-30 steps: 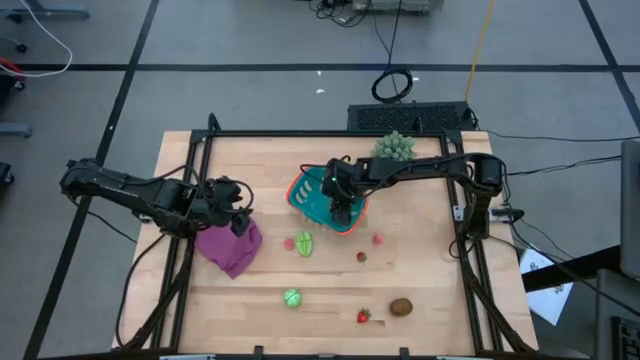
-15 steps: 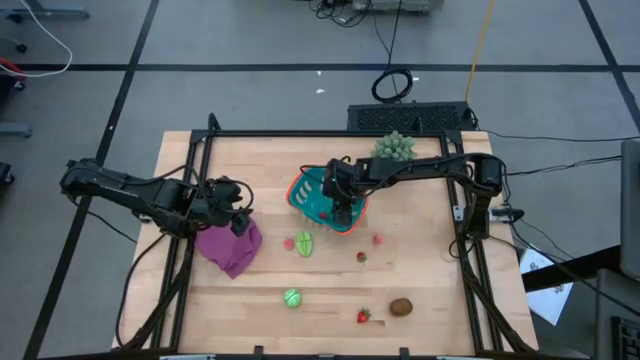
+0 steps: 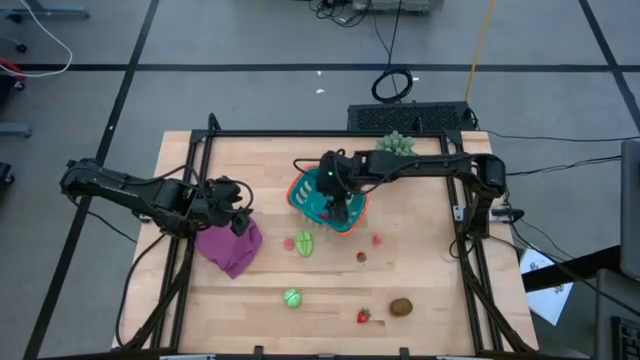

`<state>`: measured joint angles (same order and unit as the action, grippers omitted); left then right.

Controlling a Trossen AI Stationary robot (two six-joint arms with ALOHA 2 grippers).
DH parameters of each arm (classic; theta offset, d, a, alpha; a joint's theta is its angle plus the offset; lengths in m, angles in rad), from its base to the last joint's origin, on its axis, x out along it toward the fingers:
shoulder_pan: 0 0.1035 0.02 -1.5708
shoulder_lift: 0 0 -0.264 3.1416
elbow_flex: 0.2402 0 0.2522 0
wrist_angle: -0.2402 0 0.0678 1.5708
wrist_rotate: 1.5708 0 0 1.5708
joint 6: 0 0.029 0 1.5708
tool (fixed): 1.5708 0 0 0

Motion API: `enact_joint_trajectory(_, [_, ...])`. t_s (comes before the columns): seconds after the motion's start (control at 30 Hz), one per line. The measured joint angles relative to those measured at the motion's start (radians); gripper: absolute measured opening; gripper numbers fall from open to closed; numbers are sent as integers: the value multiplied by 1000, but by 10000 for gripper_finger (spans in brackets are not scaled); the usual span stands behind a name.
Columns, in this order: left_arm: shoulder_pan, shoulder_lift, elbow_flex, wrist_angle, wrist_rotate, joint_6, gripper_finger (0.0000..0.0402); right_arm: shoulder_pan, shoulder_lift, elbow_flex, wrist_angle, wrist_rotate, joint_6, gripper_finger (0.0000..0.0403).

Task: Pick and placing Produce into tupperware
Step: Put the right pink peach into the blue basket

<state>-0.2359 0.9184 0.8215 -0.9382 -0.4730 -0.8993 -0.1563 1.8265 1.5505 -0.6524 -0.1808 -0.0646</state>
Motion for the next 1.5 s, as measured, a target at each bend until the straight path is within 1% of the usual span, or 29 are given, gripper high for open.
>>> enact_joint_trajectory(0.17, [0,16,0,6,24,0,253,121,-63,1,-31,-2,63,192])
enact_joint_trajectory(0.33, [-2,79,0,8,61,0,253,257,-83,1,-89,1,180,192])
enact_joint_trajectory(0.4, [-2,111,0,9,72,0,253,301,-82,1,-137,46,245,192])
enact_joint_trajectory(0.5, [-8,161,0,11,92,0,253,351,-83,-20,-222,152,351,192])
enact_joint_trajectory(0.63, [-29,215,0,20,106,1,253,387,-82,-71,-300,209,490,192])
enact_joint_trajectory(0.77, [-48,242,0,24,106,-3,253,384,-82,-148,-314,214,549,192])
enact_joint_trajectory(1.03, [-69,238,0,27,104,-5,253,312,-81,-279,-356,213,576,192])
enact_joint_trajectory(1.2, [-69,239,0,27,102,-5,253,274,-81,-331,-357,213,564,192])
enact_joint_trajectory(1.5, [-69,239,0,27,103,-20,253,226,-81,-384,-292,210,498,192])
